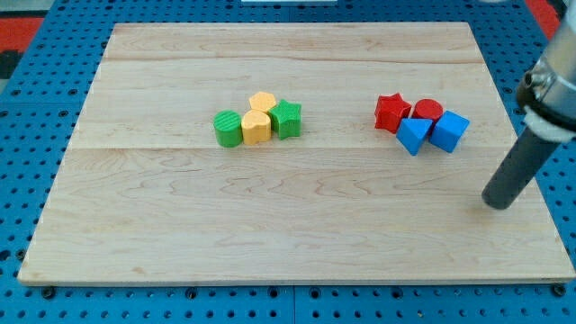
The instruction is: Point your arm at the blue cube
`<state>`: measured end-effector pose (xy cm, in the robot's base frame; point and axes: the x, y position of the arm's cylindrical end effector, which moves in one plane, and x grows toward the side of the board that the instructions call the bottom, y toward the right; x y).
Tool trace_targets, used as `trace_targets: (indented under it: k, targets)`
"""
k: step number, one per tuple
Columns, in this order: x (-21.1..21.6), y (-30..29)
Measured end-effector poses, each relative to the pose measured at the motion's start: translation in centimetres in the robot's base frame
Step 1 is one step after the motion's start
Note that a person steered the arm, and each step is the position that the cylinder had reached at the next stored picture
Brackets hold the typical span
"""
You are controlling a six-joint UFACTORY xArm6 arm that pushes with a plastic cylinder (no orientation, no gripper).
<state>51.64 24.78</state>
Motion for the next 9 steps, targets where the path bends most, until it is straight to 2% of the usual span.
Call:
trace_targets:
  k: [1,2,3,4,5,6,7,8,9]
  targets:
    - [-4.0,1.4]
    - [-10.1,0.4]
    - [-18.3,-4.8]
    - [-19.4,-16.1]
    - [-16.6,-22.6]
    - [-15.9,-20.1]
    - [-19.1,-13.2]
    - [-18.1,0.5]
    - [-12.3,3.6]
